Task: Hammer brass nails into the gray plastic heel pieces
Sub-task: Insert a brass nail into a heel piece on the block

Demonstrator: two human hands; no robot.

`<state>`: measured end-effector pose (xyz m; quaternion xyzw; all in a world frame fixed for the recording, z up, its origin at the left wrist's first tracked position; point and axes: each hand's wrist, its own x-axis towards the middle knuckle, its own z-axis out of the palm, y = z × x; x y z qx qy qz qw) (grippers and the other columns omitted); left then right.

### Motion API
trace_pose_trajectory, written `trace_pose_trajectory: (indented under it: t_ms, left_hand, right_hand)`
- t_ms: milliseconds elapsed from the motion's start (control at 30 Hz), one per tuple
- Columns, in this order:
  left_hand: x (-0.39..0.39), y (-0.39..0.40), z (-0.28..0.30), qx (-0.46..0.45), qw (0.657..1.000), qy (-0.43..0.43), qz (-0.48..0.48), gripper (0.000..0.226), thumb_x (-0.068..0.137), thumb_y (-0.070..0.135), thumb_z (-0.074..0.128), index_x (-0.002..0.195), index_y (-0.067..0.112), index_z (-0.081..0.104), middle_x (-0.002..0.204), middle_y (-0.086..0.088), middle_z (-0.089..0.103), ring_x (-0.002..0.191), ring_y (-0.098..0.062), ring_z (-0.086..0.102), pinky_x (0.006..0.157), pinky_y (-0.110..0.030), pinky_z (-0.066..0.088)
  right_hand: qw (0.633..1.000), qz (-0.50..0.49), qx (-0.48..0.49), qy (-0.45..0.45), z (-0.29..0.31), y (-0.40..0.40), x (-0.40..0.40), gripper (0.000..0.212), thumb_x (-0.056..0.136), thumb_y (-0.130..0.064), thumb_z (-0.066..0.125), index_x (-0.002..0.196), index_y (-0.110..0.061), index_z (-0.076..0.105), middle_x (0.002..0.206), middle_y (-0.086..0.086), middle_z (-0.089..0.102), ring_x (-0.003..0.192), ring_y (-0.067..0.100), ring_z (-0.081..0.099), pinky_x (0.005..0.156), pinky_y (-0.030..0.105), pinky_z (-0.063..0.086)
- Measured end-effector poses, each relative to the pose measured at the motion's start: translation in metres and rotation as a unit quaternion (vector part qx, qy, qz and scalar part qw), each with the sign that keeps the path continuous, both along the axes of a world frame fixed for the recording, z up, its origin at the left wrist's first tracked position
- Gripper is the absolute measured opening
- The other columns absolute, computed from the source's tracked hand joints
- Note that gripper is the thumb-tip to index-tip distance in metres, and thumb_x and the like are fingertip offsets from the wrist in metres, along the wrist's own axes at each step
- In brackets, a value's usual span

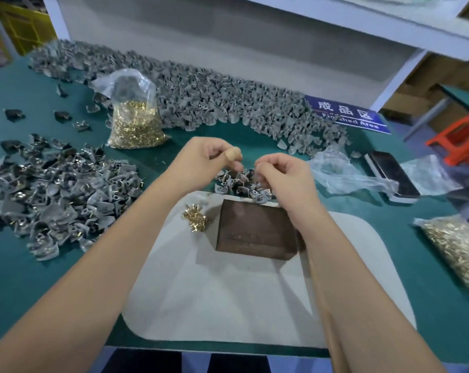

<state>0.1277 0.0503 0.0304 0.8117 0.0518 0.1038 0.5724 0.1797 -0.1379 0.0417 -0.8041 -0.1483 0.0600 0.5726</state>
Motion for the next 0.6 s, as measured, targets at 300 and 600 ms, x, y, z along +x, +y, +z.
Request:
trace_pose_trajectory:
  t_ms: [300,600]
  left_hand:
    - [-0.001,0.024,-0.023,0.365,0.931,0.032,0.010,0.032,0.099,0.041,0.062,0.129,0.031,0.063,0.124,0.011,0.067,0.117,-0.013,0.057,0.100,-0.042,0.047]
    - [-0.004,0.014,-0.018,0.355,0.934,-0.015,0.039,0.022,0.101,0.031,0.062,0.120,0.031,0.071,0.108,0.013,0.070,0.106,-0.012,0.058,0.095,-0.034,0.046]
  right_hand:
    - [0.996,0.061,-0.061,-0.031,-0.024,-0.012,0.008,0.029,0.090,-0.035,0.045,0.073,-0.012,0.045,0.068,0.000,0.049,0.066,0.018,0.045,0.062,0.034,0.037]
    - [0.985,0.070,-0.069,-0.139,-0.027,-0.013,0.003,0.030,0.102,-0.035,0.047,0.073,-0.029,0.045,0.062,-0.010,0.047,0.059,0.005,0.042,0.058,0.024,0.036]
